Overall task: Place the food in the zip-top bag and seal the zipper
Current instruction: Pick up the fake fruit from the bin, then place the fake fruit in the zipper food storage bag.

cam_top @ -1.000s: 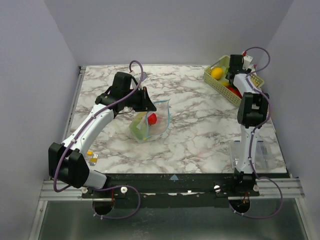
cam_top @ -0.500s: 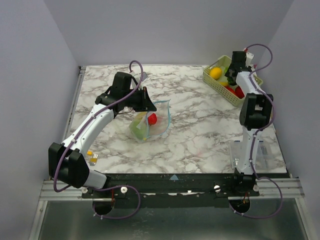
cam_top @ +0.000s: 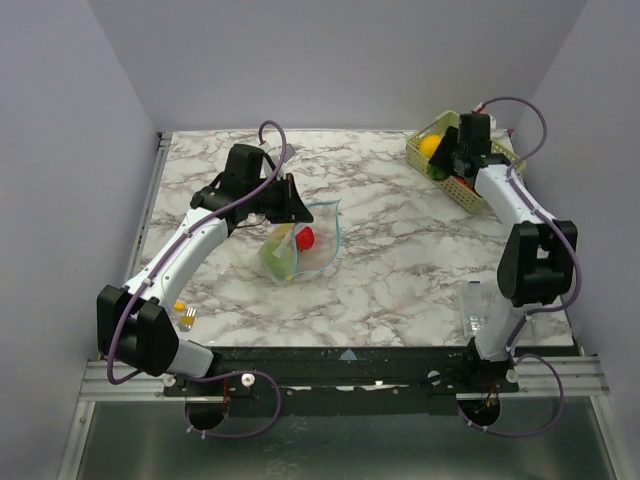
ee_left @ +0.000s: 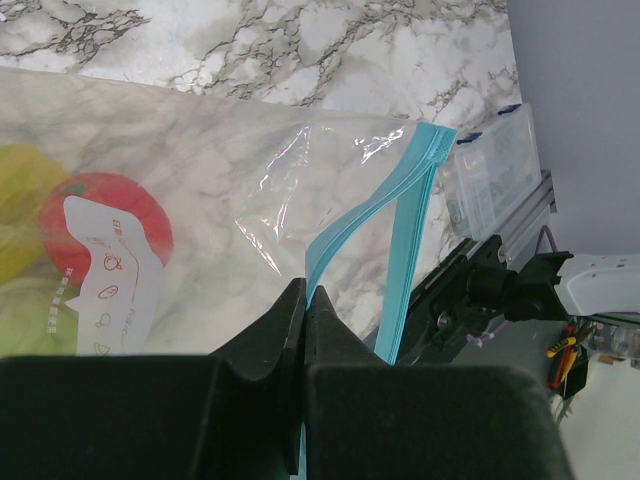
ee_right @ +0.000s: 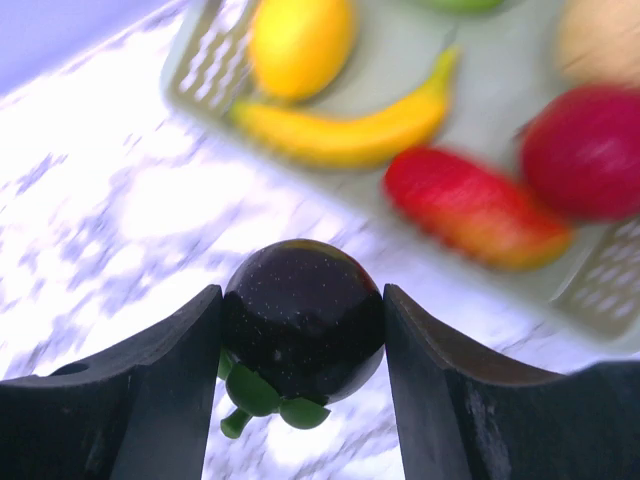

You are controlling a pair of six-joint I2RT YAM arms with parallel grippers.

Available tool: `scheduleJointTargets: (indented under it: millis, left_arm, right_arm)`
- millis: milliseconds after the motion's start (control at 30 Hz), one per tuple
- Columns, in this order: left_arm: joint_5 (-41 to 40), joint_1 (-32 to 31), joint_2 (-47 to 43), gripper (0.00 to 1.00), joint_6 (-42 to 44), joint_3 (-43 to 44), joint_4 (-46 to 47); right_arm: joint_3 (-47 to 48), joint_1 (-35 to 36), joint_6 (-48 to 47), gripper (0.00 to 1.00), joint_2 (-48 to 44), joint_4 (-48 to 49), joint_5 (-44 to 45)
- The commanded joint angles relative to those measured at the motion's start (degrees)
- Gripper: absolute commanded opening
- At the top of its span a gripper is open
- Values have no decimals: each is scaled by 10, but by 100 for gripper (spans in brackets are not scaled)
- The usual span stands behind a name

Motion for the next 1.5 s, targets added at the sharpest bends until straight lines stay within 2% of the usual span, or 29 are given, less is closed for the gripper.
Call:
scheduleJointTargets:
  millis: [0,200,467,733,900,1067,1267,1467]
  left_arm:
    - [16,-2,-9,0,-2,10,8]
    - [16,-2,-9,0,-2,10,9]
    - [13,-2,-8,0,0,11,6]
    - [7,-3,-3,0,2,11,5]
    - [6,-4,-1,0,3,12,4]
    - [4,-6,-1,0,5,12,2]
    - [3,-6,0,0,6,13,1]
    - [5,-6,5,0,7,13,0]
  right_arm:
    - [-113,52,39,13,-99,58,-100]
    - [-223,163,62,11,-210,84,-134]
    - [-296,337,73,11,-337,117,-108]
    - [-347,422,103,11,-419,188,-100]
    - [-330,465,73,13,-394,213,-85]
    - [-298,477,69,32,-341,183,-44]
    - [-283,478,69,65,-314,168,-30]
    - [-282,478,62,82,-316,163,-21]
